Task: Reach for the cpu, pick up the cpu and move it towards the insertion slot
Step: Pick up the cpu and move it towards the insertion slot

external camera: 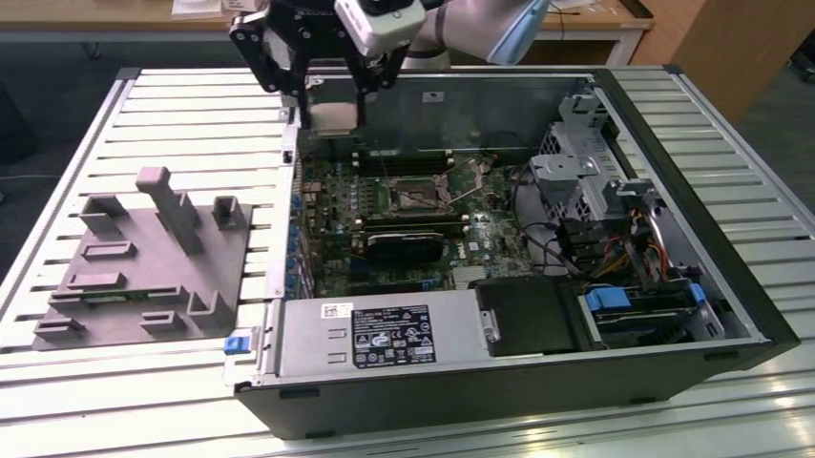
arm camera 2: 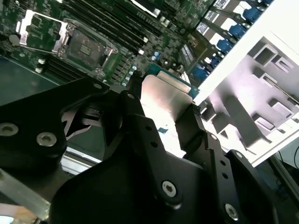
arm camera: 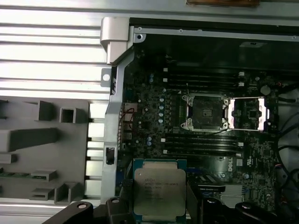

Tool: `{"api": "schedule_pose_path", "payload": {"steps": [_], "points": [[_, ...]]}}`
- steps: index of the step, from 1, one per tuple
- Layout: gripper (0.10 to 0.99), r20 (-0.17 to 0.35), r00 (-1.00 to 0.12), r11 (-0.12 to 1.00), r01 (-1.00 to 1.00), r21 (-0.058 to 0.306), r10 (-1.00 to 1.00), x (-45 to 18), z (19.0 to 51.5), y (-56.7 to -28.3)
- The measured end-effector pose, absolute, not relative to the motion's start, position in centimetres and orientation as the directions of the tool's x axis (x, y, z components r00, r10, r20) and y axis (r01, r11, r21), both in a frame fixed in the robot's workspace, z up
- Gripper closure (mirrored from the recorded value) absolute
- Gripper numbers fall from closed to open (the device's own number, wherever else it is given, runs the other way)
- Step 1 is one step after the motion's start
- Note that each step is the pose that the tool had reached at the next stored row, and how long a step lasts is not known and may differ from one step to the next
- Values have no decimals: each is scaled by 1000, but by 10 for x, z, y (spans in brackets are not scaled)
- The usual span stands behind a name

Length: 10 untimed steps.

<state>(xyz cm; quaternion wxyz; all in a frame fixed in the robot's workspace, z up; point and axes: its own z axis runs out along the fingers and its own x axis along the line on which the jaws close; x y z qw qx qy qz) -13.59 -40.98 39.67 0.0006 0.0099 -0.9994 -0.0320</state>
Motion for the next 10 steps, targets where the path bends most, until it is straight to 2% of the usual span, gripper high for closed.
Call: {"api": "schedule_pose_path", "payload": {"steps": [10], "points": [[545, 1, -1000, 998, -20, 64, -20, -109, 397, -410]]}}
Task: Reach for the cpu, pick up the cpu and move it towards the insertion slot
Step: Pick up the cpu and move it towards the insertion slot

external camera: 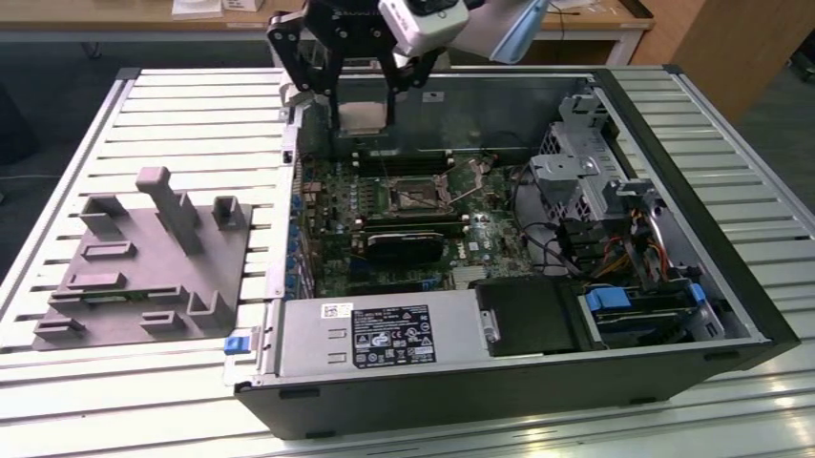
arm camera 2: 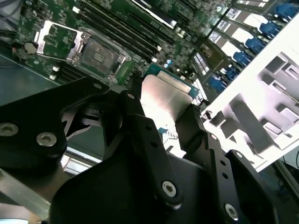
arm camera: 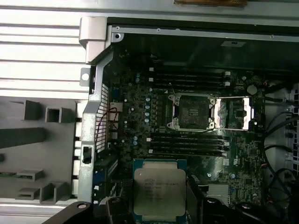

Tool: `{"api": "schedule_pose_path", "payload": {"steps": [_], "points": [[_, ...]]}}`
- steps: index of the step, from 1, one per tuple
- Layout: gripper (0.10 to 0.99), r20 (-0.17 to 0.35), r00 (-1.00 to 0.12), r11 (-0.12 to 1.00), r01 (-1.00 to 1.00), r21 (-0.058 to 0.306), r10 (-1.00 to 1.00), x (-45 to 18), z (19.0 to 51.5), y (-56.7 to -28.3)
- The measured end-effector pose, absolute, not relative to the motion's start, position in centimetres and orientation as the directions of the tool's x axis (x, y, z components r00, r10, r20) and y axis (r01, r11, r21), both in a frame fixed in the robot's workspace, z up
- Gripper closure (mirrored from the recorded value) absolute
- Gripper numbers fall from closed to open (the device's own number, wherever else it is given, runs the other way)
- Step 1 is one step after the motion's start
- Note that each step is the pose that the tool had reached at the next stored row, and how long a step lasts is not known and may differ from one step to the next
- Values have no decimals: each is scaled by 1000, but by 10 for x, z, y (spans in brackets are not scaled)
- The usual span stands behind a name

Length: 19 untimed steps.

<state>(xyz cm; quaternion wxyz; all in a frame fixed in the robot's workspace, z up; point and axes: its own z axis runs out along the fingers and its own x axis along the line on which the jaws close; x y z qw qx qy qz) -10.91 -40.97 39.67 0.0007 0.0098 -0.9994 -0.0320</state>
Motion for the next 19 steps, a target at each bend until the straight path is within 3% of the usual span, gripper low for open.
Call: {"api": "schedule_pose_path", "payload": {"steps": [19], "points": [[545, 1, -1000, 998, -20, 64, -20, -58, 395, -404]]}}
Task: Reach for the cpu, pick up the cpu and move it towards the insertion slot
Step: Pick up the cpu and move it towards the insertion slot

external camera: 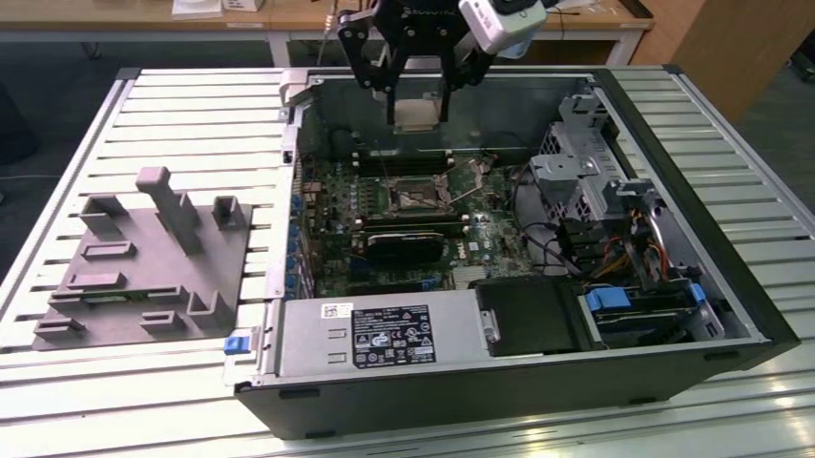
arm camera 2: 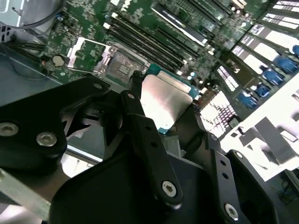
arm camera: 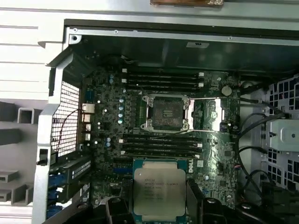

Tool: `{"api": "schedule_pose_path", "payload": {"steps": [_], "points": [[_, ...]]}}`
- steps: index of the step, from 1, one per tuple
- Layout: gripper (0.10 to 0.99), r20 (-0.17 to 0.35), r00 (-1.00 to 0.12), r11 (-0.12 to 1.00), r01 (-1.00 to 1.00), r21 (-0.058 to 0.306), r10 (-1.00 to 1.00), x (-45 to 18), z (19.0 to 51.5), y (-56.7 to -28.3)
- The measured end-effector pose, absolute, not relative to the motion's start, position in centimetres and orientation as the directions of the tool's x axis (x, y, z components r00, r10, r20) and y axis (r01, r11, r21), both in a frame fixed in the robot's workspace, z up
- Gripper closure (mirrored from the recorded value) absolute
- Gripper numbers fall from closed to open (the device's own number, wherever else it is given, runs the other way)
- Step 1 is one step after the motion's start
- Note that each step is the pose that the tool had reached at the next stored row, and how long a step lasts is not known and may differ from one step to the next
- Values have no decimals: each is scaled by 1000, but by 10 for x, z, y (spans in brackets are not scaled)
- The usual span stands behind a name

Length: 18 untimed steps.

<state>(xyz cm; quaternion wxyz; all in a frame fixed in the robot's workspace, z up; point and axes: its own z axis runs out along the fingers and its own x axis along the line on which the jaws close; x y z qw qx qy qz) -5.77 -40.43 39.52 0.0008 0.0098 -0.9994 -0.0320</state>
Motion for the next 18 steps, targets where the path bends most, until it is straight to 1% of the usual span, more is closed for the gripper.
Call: {"api": "schedule_pose_path", "payload": {"steps": [18], "points": [[545, 2, -1000, 998, -20, 64, -20, -23, 379, -370]]}}
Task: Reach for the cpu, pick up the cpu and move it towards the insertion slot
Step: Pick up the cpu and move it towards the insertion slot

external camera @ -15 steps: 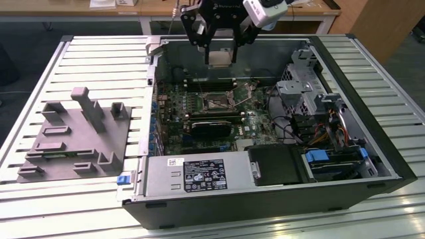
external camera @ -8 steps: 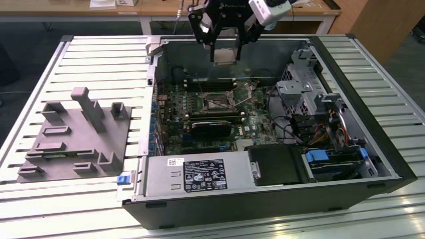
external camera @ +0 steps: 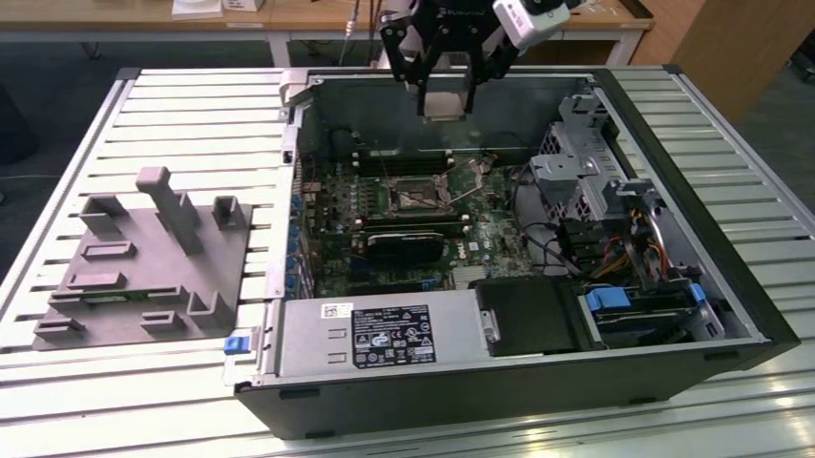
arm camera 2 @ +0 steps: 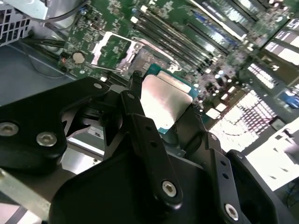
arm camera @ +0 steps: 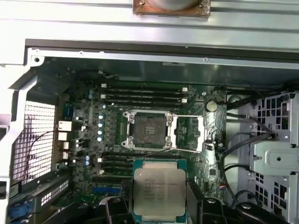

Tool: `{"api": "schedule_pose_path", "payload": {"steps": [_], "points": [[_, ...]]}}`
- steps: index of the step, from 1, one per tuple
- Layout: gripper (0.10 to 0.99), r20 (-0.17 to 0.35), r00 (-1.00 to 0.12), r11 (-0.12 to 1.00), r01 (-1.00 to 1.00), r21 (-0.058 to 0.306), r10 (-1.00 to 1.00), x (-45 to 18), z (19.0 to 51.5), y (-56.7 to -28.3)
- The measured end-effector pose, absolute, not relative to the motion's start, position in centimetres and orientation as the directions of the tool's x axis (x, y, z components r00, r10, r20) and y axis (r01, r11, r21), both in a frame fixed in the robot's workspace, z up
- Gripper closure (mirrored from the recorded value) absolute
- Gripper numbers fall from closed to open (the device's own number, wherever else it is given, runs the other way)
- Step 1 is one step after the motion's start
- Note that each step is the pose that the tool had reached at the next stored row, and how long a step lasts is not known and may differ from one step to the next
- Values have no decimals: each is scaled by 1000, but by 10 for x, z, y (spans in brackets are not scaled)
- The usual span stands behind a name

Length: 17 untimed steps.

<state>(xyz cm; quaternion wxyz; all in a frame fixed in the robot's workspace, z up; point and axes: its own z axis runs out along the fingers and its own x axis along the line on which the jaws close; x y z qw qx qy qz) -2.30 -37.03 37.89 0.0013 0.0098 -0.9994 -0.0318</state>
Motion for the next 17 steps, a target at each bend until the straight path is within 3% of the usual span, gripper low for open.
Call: {"api": "schedule_pose_path", "payload": {"steps": [17], "points": [[545, 2, -1000, 998, -19, 61, -20, -14, 361, -348]]}}
